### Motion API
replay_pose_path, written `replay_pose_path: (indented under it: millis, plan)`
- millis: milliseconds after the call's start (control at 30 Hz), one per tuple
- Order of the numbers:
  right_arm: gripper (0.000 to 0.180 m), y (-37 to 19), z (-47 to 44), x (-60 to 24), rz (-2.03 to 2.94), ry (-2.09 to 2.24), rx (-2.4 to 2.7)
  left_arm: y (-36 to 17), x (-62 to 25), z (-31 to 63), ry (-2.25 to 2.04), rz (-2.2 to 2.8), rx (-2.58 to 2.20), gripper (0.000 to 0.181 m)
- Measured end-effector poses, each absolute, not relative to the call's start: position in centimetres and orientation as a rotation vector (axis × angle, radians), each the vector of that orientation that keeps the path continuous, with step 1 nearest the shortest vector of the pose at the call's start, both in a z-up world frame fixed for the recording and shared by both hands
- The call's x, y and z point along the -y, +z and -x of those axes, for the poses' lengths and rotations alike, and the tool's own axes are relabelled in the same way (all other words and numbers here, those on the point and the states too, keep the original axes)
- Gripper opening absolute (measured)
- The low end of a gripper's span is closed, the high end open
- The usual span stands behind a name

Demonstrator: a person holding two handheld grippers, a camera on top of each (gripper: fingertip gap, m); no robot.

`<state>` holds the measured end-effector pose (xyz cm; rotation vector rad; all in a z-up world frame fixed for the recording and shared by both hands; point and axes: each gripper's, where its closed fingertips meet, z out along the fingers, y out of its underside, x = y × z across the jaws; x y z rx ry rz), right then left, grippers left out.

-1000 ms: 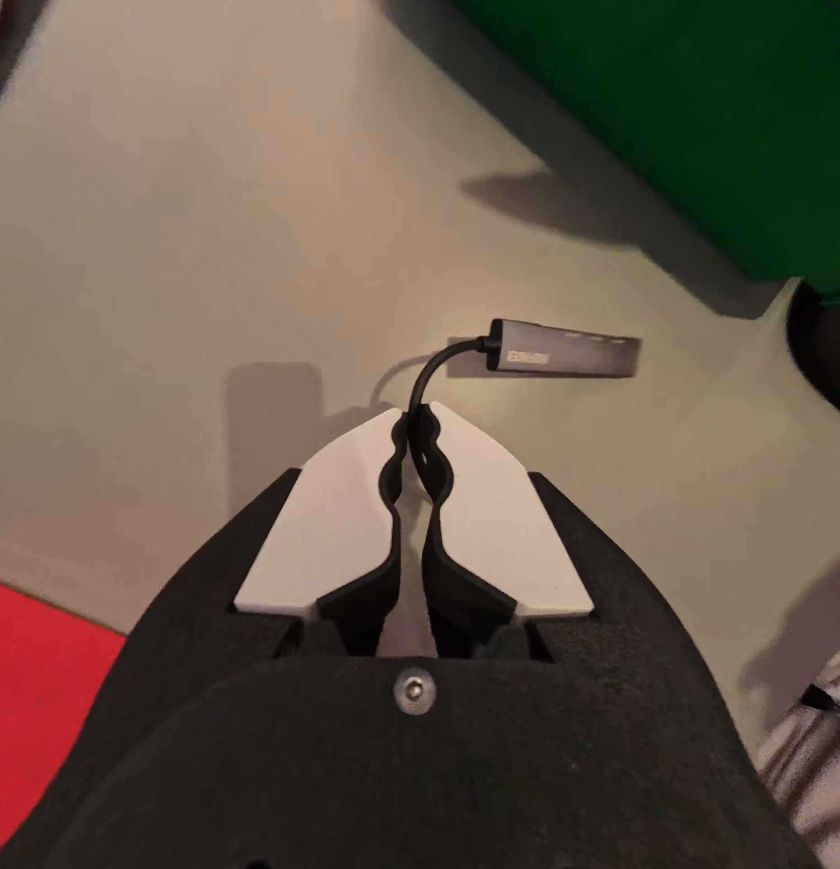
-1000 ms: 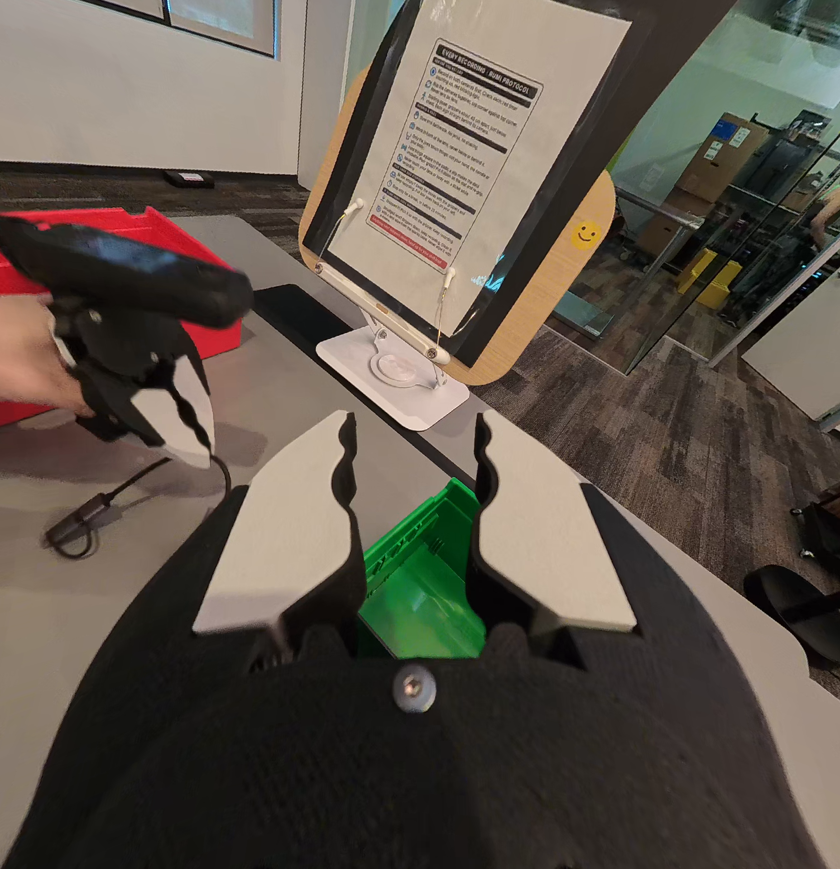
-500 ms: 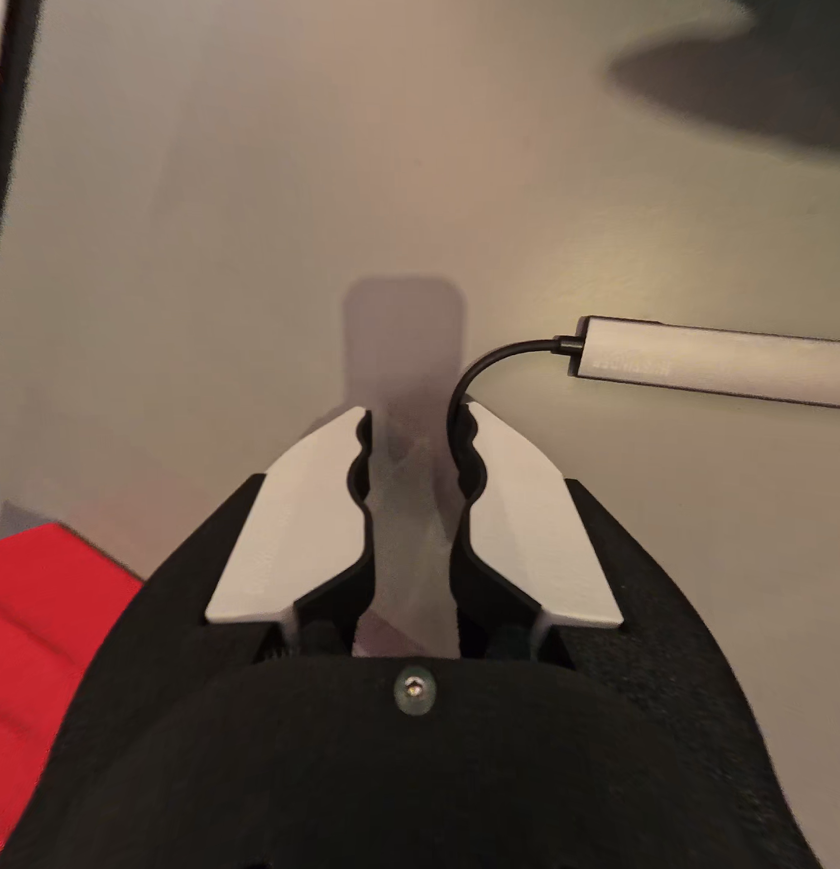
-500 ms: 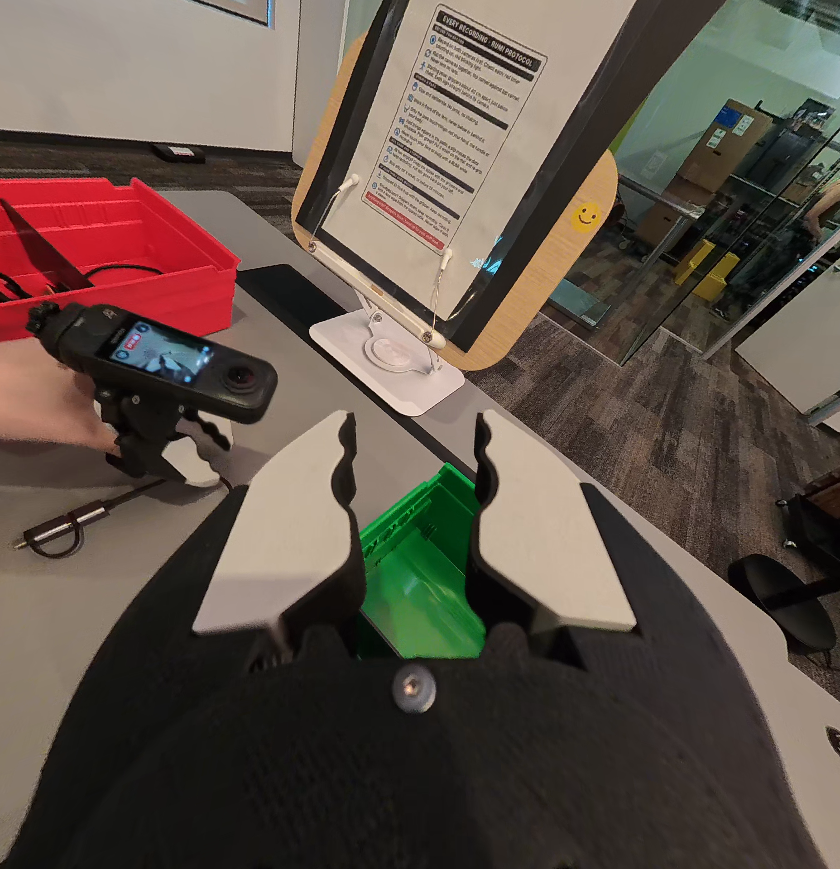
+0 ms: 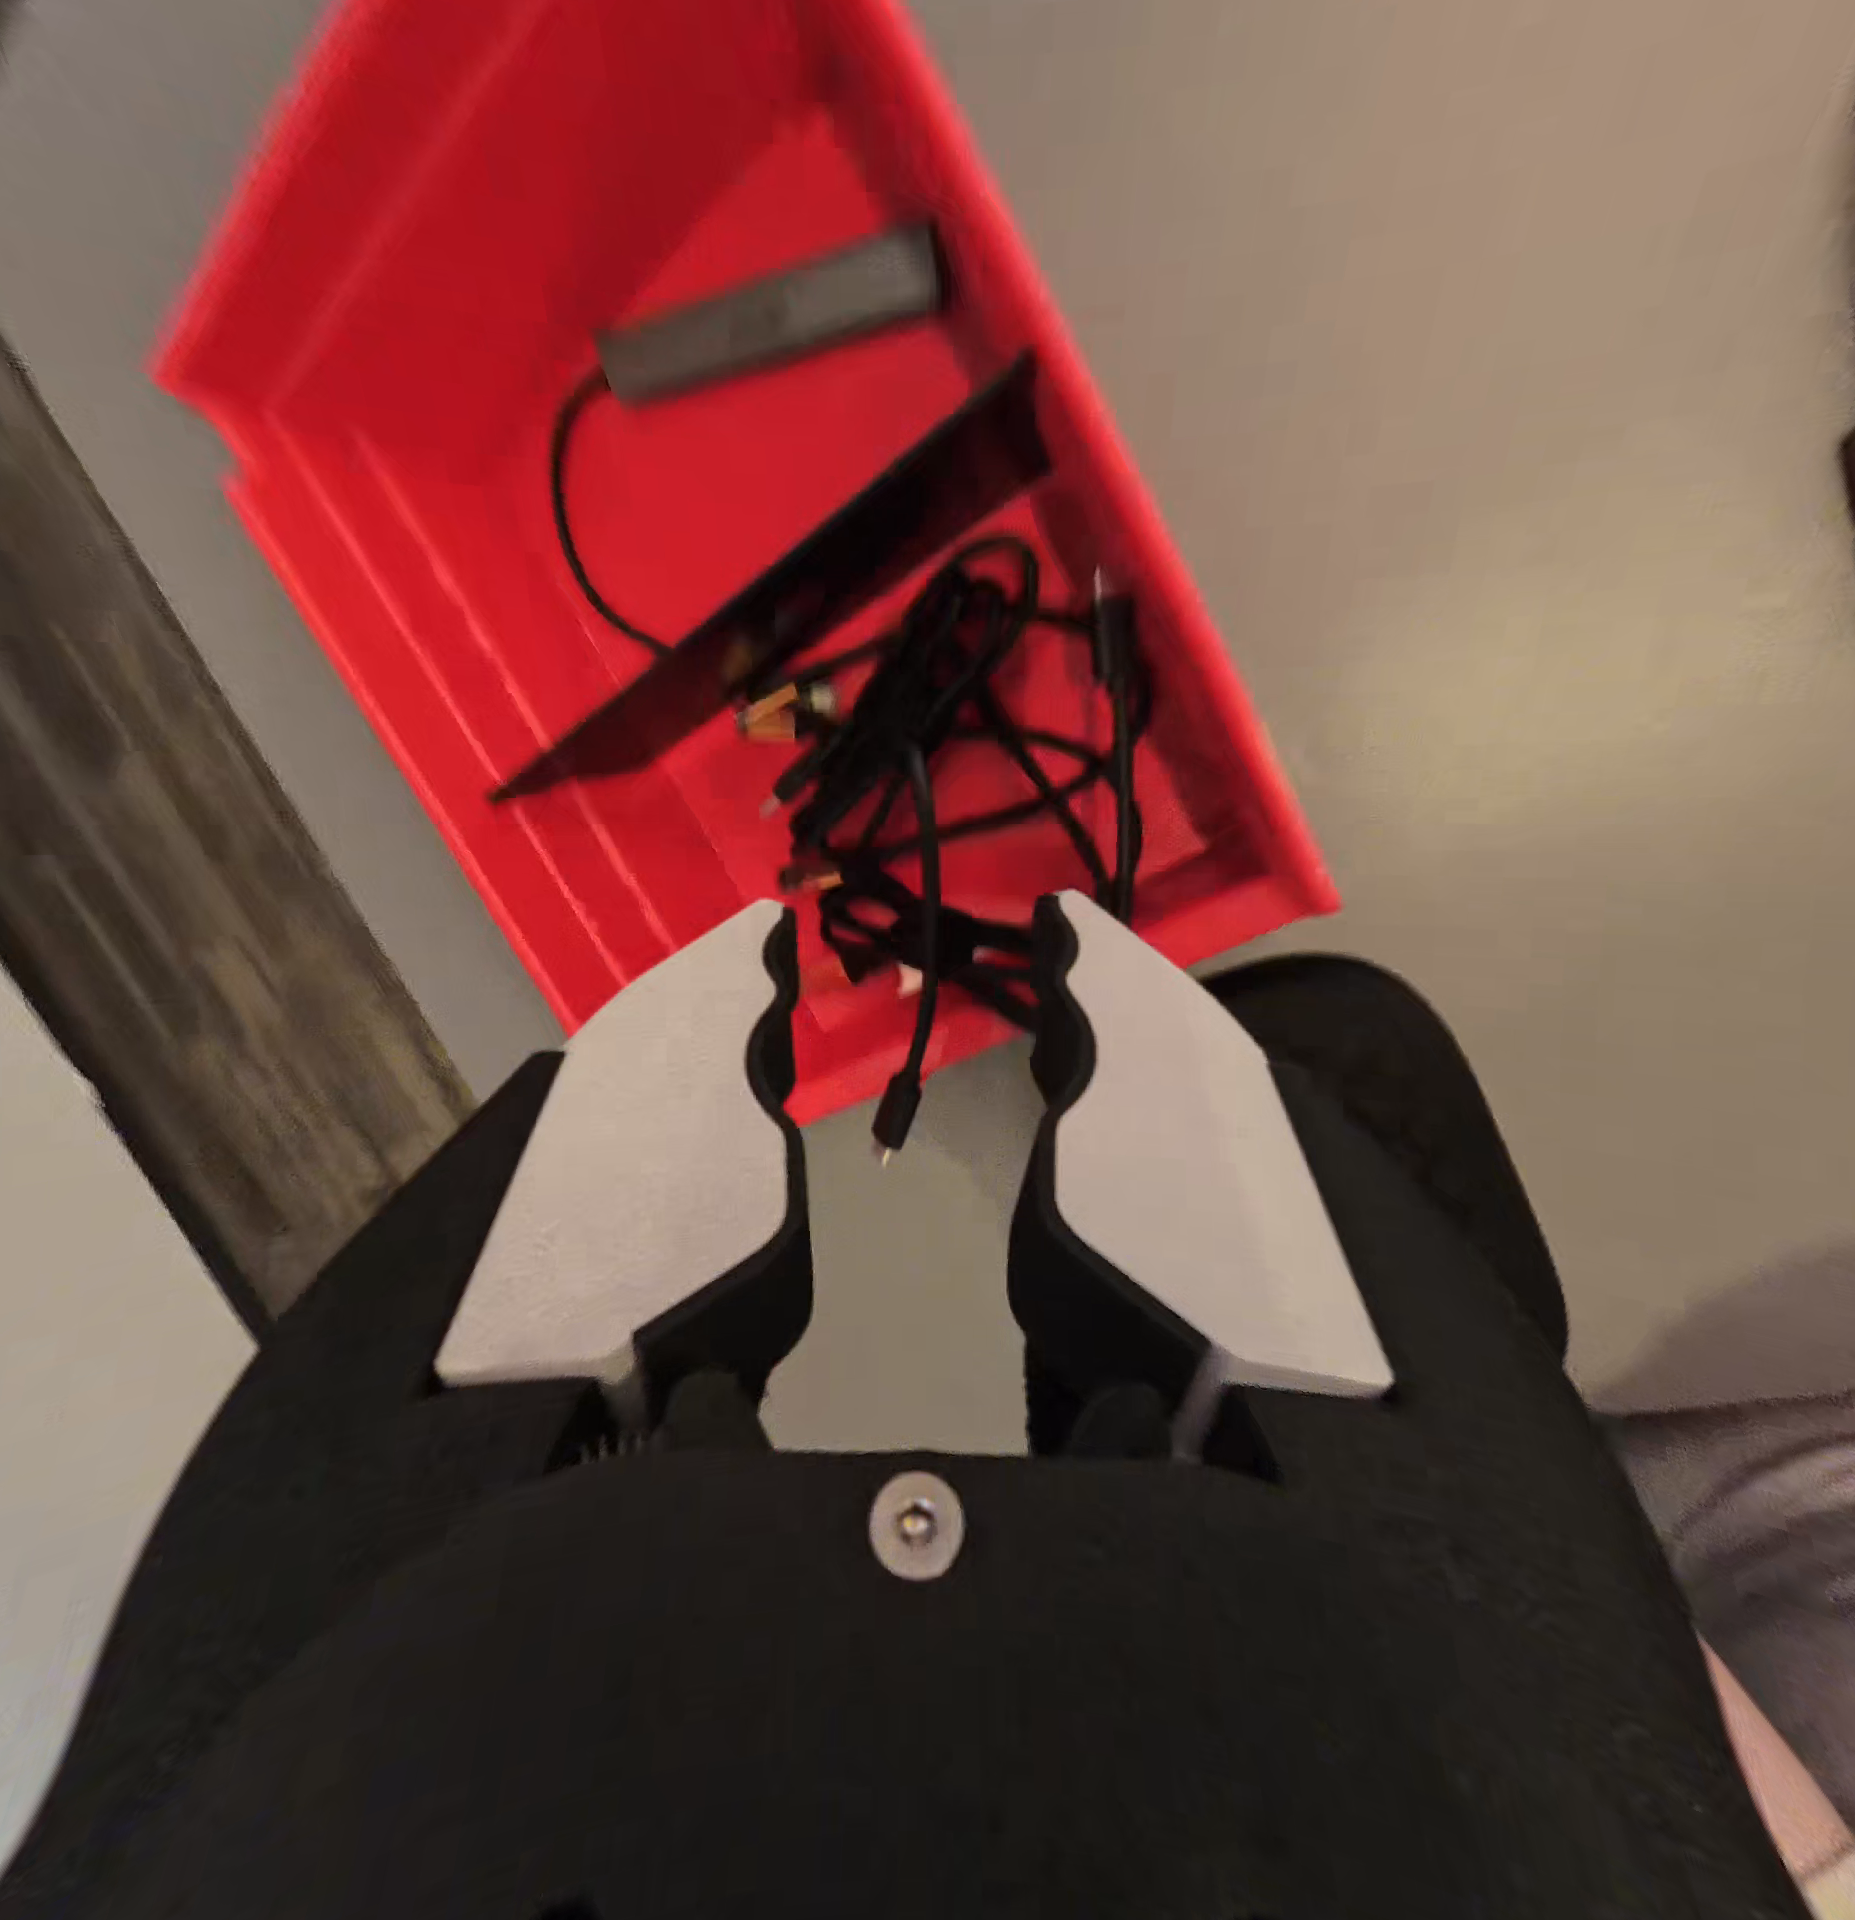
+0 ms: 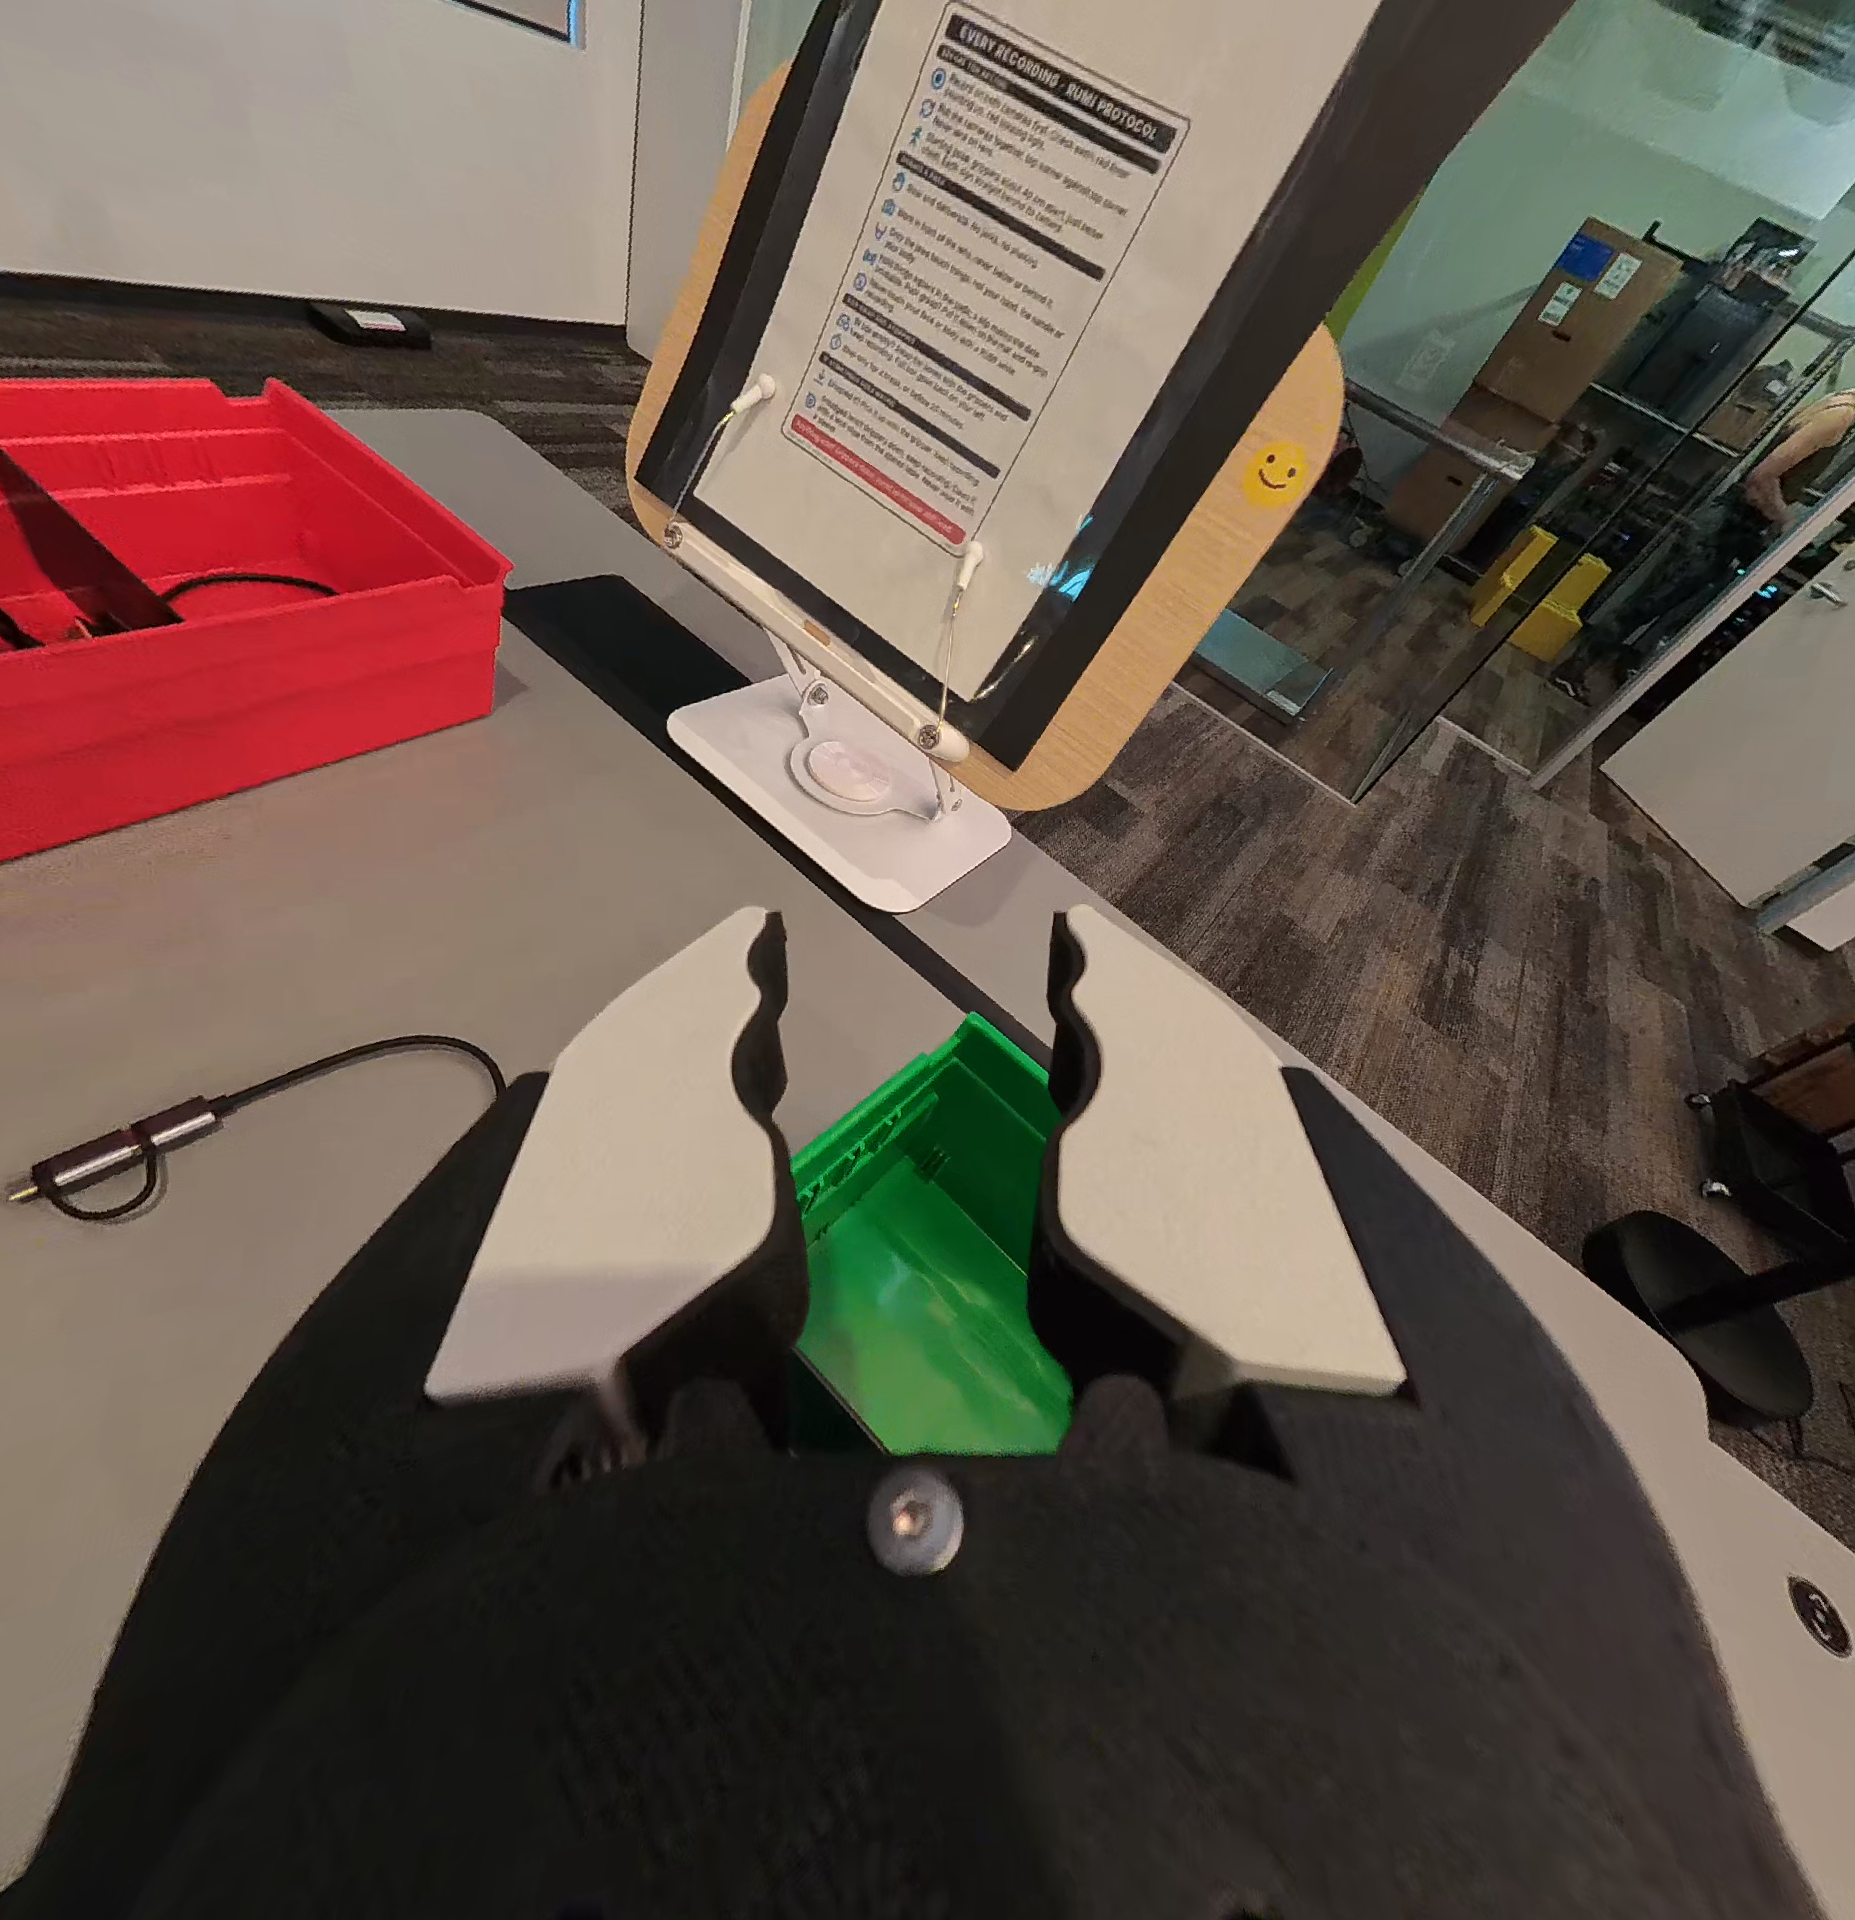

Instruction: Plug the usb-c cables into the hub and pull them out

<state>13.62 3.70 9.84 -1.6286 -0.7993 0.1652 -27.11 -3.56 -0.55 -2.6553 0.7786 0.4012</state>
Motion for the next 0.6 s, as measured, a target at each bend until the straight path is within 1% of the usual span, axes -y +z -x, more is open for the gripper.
replay_pose_path:
  millis: [33,167,267,300,367,433,500,600]
  plan:
    - [0.049,9.7,-13.6,-3.7,1.634,0.159,0.805,-1.3,3.8,28.0,0.368,2.712,-0.758,0.044]
    - [0.050,9.2,-13.4,-3.7,1.647,0.137,0.830,-4.8,3.3,28.6,0.241,2.876,-0.807,0.049]
    - [0.050,9.0,-13.4,-3.8,1.651,0.128,0.839,-8.0,3.3,29.0,0.234,3.035,-0.883,0.049]
    - [0.050,9.0,-13.5,-3.8,1.655,0.127,0.840,-9.0,3.6,29.2,0.236,3.098,-0.911,0.045]
    - [0.049,8.9,-13.7,-4.0,1.657,0.112,0.833,-10.7,4.4,29.8,0.238,3.221,-0.961,0.022]
    - [0.049,9.0,-13.8,-4.1,1.653,0.109,0.828,-11.2,5.0,30.1,0.213,3.304,-0.952,0.000]
    - [0.049,9.0,-13.7,-4.1,1.650,0.117,0.832,-10.2,4.4,30.3,0.215,3.251,-0.888,0.000]
    - [0.049,9.0,-13.5,-4.2,1.648,0.110,0.838,-6.9,3.3,30.9,0.293,3.064,-0.771,0.000]
